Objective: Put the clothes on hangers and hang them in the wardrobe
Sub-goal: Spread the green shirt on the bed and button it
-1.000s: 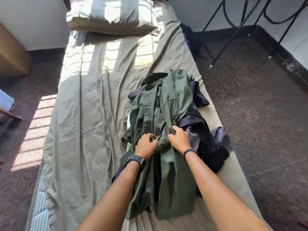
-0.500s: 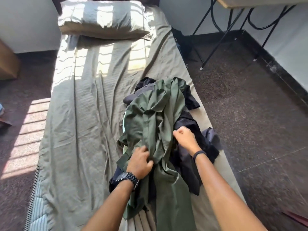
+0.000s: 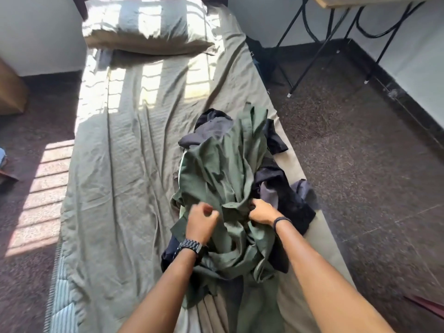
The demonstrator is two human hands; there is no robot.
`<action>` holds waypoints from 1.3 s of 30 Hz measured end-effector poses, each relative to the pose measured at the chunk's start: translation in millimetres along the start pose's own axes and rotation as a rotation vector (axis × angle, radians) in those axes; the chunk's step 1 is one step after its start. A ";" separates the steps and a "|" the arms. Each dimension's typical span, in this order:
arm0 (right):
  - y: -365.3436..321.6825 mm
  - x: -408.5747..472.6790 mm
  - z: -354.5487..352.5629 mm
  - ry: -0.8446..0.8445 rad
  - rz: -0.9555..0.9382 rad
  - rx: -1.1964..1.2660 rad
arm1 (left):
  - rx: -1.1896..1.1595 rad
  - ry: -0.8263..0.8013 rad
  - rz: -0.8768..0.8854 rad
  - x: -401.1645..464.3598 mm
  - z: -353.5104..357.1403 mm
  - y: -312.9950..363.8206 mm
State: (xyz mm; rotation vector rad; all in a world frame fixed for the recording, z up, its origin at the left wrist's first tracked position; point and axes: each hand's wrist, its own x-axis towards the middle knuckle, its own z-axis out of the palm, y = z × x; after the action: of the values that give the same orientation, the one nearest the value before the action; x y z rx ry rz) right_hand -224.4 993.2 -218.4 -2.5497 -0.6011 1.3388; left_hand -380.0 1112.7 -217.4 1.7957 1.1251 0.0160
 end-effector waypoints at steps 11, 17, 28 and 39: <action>84.0 15.3 77.1 0.225 0.377 1.279 | -0.297 -0.045 -0.518 37.0 55.0 -64.8; 52.9 56.1 75.2 -0.005 0.393 1.282 | -0.305 -0.058 -0.323 126.2 56.7 -120.8; -91.6 119.9 -17.5 0.088 -0.256 1.410 | -0.056 0.262 0.134 188.7 -74.0 57.0; -76.1 87.5 -15.6 1.162 0.009 0.789 | 0.291 0.608 0.563 127.3 -5.5 31.6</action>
State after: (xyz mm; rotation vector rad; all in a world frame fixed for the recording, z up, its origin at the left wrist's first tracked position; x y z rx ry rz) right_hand -186.9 1100.4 -247.2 -2.0957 0.1597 -0.0992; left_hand -288.4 1201.7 -247.9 2.4094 1.0133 0.8147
